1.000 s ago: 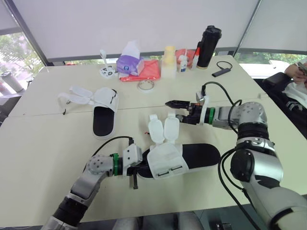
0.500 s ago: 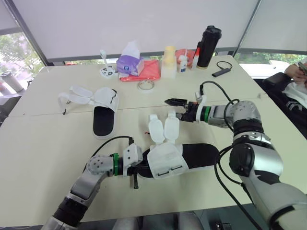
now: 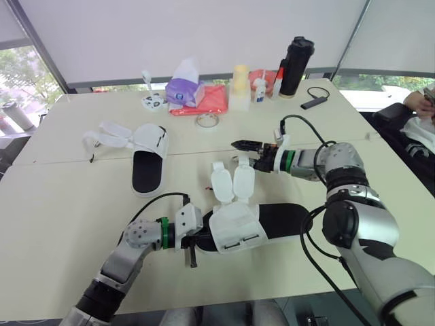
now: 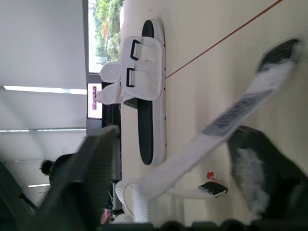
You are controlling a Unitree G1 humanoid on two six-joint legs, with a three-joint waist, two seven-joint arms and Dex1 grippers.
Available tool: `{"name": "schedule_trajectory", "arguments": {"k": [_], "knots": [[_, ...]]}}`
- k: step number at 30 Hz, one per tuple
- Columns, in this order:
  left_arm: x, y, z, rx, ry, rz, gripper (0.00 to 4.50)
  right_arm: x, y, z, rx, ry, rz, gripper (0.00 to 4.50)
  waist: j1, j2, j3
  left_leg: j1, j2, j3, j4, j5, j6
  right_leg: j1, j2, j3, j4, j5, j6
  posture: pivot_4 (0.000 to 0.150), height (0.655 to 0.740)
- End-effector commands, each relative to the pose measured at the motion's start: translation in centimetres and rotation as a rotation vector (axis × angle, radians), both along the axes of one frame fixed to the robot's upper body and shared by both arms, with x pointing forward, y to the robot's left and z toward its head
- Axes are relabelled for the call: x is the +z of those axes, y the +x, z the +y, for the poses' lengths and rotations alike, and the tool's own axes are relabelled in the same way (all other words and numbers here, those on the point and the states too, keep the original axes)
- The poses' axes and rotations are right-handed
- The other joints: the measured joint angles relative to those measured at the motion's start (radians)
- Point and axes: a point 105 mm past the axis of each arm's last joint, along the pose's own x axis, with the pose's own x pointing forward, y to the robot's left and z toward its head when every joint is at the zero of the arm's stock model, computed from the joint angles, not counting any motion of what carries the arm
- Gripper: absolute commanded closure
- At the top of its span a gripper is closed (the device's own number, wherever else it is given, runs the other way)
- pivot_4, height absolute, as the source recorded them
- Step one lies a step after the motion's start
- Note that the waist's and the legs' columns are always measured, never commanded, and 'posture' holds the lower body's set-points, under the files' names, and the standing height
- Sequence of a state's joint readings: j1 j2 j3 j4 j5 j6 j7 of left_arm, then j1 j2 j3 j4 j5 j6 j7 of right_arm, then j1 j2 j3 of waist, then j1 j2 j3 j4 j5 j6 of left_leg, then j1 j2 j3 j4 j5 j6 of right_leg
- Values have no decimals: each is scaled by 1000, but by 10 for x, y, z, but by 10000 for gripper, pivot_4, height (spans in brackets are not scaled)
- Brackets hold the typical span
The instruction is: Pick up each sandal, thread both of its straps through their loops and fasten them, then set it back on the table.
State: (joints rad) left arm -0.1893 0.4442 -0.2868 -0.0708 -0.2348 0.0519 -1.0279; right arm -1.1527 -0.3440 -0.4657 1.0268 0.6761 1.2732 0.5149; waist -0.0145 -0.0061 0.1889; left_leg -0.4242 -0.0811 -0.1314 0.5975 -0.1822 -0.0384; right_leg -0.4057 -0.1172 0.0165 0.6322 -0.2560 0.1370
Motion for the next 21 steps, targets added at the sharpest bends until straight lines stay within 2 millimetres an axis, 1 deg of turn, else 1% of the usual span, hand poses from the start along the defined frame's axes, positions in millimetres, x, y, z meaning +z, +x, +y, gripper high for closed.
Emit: {"name": "schedule_trajectory", "arguments": {"k": [1,2,3,4,7,9,10,11,12,14,16,17,18,19,21], "knots": [[-4,-1,-3,6,8,8,45000,23,3,5,21,16,-83,29667,0,0,0,0,0,0,0,0,0,0,0,0,0,0,0,1500,7400],[-4,-1,-3,6,7,8,45000,25,3,5,21,17,-87,33305,0,0,0,0,0,0,0,0,0,0,0,0,0,0,0,1500,7400],[-4,-1,-3,6,7,9,45000,26,3,5,24,14,-97,38286,0,0,0,0,0,0,0,0,0,0,0,0,0,0,0,1500,7400],[-4,-1,-3,5,7,9,45000,28,3,4,28,7,-107,44171,0,0,0,0,0,0,0,0,0,0,0,0,0,0,0,1500,7400],[-4,-1,-3,4,6,10,45000,36,-1,4,60,-20,-160,44171,0,0,0,0,0,0,0,0,0,0,0,0,0,0,0,1500,7400],[-4,-2,-3,2,7,12,45000,47,-8,4,103,-84,-288,44171,1,0,0,0,0,0,0,0,0,0,0,0,0,0,0,1500,7400],[-5,-2,-3,0,7,13,45000,53,-15,5,138,-126,-371,44171,2,0,0,0,0,-1,0,0,0,0,0,0,0,0,0,1500,7400],[-5,-2,-3,-1,8,14,45000,56,-22,6,167,-195,-481,44171,4,0,0,0,0,-1,0,0,0,0,0,0,0,0,0,1500,7400],[-5,-2,-3,-1,8,14,45000,57,-28,8,191,-240,-551,44171,3,0,0,0,0,-2,0,0,0,0,0,0,0,1,2,1500,7400],[-5,-2,-3,-3,10,15,45000,64,-40,12,214,-302,-741,44171,3,0,0,0,0,-2,0,0,0,0,0,0,0,1,3,1500,7400],[-6,-2,-3,-5,11,16,45000,61,-57,14,256,-401,-891,44171,1,1,0,0,0,-2,0,0,0,0,0,0,0,1,3,1500,7400],[-6,-2,-3,-6,11,17,45000,59,-62,15,275,-441,-939,44171,3,1,0,0,-1,-2,0,0,0,0,0,0,0,1,3,1500,7400],[-6,-2,-3,-8,13,18,45000,57,-73,16,294,-478,-1022,44171,2,1,0,0,-1,-2,0,0,0,0,0,0,0,1,3,1500,7400],[-7,-2,-3,-10,14,19,45000,57,-80,17,306,-495,-1078,44171,3,1,0,0,-1,-2,0,0,0,0,-1,0,0,1,3,1500,7400],[-8,-1,-2,-13,19,21,45000,54,-103,20,336,-523,-1207,44171,5,0,0,0,0,-2,0,0,0,0,-1,0,0,1,3,1500,7400]]}}
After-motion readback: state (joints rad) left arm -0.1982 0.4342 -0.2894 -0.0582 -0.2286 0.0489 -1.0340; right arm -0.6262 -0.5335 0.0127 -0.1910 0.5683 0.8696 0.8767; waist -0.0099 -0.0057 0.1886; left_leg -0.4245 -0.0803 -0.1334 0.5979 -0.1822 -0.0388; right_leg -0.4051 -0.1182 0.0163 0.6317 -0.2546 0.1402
